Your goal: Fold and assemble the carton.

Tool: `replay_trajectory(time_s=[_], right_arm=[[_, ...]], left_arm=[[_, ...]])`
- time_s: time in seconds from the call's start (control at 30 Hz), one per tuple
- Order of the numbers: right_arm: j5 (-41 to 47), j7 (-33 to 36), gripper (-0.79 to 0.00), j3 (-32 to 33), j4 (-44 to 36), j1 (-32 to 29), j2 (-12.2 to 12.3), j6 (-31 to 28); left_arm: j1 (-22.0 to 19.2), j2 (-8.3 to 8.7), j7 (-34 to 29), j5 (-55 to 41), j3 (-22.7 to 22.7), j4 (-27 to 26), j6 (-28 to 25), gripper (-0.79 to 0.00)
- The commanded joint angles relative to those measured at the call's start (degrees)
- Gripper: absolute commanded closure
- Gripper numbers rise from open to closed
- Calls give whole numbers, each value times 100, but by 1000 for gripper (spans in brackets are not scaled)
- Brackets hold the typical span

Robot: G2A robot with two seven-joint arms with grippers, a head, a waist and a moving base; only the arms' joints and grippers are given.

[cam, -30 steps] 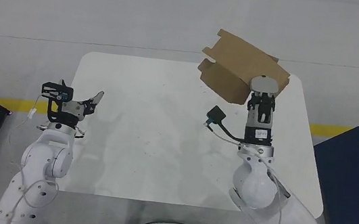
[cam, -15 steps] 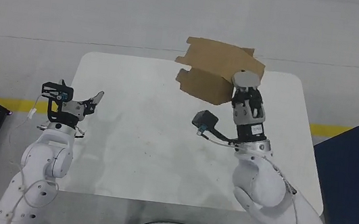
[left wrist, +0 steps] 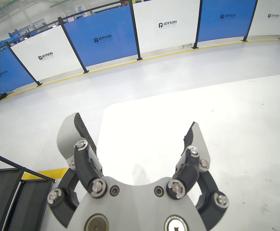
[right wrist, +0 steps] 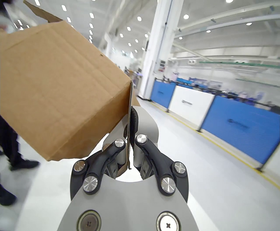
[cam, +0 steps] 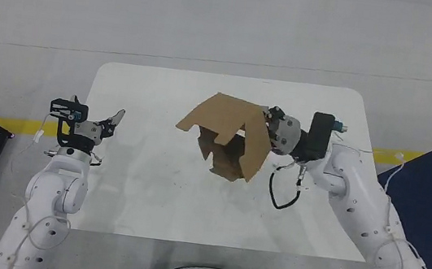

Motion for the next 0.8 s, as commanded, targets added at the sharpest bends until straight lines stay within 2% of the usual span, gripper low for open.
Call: replay_trajectory(time_s=[0.0, 0.1, 0.17, 0.57, 0.63, 0.77], right_arm=[[666, -47, 0, -277, 482, 295, -94, -380], [1027, -105, 0, -617, 815, 543, -230, -665], [1080, 43, 0, -764, 1018, 657, -295, -635], [1042, 157, 0, -788, 1043, 682, -312, -525], [1692, 259, 0, -926, 1152, 580, -333, -806], [4305, 1650, 0, -1784, 1225, 825, -355, -806]], left_arm=[[0, 0, 0, 0, 0, 0, 0, -785], [0, 0, 0, 0, 0, 0, 0, -785], [0, 0, 0, 0, 0, 0, 0, -785], [0, 0, 0, 0, 0, 0, 0, -785], [0, 0, 0, 0, 0, 0, 0, -785], [0, 0, 0, 0, 0, 0, 0, -785]])
